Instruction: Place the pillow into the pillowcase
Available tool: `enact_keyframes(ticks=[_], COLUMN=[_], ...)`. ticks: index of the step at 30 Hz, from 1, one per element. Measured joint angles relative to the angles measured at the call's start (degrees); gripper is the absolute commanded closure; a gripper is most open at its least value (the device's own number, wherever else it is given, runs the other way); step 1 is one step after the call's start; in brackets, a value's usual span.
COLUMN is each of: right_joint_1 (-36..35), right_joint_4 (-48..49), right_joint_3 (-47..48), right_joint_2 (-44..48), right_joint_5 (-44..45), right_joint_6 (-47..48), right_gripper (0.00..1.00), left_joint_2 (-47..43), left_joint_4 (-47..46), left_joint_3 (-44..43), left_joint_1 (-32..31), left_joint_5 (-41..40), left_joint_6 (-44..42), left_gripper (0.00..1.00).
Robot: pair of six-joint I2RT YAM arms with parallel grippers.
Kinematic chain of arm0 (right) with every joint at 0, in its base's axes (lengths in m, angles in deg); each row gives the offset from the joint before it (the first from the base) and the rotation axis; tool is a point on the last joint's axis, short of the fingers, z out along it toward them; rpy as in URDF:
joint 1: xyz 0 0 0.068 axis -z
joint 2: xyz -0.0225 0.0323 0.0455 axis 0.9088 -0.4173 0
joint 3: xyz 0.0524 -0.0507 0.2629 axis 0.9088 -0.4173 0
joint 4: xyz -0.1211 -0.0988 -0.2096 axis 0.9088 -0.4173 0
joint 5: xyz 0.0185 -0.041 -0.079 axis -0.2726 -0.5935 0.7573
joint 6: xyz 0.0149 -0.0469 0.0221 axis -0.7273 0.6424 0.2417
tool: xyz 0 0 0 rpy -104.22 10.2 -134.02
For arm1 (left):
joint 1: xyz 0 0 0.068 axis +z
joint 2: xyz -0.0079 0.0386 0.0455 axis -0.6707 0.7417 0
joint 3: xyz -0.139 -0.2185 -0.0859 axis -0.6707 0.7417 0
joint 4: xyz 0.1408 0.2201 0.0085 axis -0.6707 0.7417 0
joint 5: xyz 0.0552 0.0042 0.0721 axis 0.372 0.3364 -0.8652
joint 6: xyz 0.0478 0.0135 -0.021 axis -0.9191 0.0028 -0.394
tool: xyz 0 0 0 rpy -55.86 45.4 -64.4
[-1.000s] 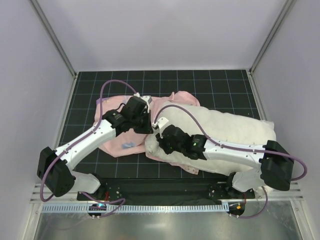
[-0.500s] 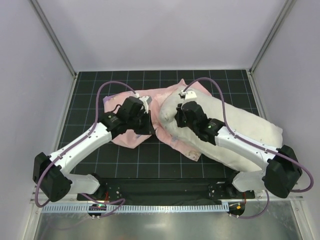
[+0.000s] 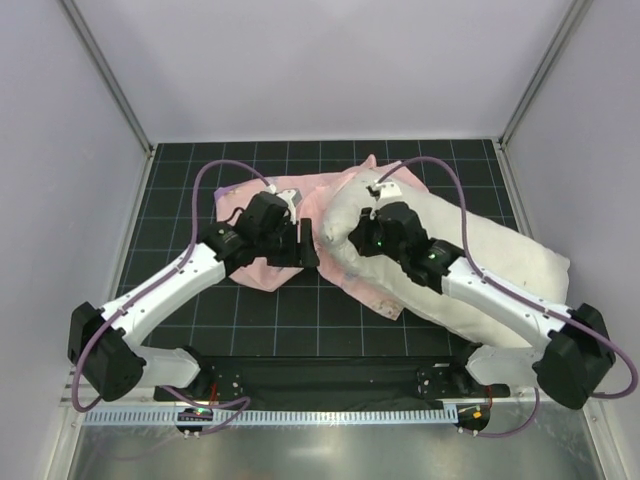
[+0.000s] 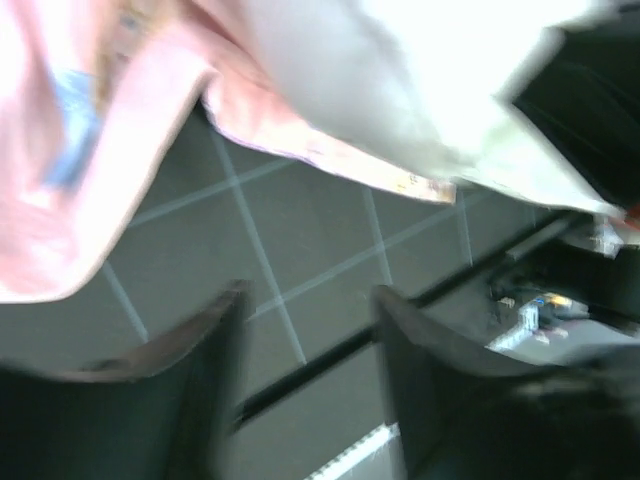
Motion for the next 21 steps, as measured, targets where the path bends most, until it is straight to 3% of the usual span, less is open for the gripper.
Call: enact_keyframes(ticks=[2,7,16,21], right_joint_1=[0.96,4.66,10.19,11.98], right_joint_4=[-0.72,-3.41,-6.19,-6.21], right_joint_3=[-0.11,0.26,0.72,0.72], right_joint_2=[3.21,8.74,9.35,10.56], right_joint_5=[-0.96,-4.39,-13.90,-17.44], right_joint_6=[-0.59,-1.88,-4.11,-5.05], right_gripper=[0.96,0.96,0.96,0.96], left_joint_2=[1.14,2.60,15.50,20.57], left_joint_4=[-0.66,-5.33,-14.60,-18.84], left_joint_3=[0.11,3.28,1.95,1.62], left_joint_1=[0.02,0.04,0.04,0.02], left_joint_5=[-2.91,-7.98,-13.31,-14.64], left_joint_6=[0.09,0.37,0.33,0.79], left_gripper=[0.22,0.17,0.25,0.34])
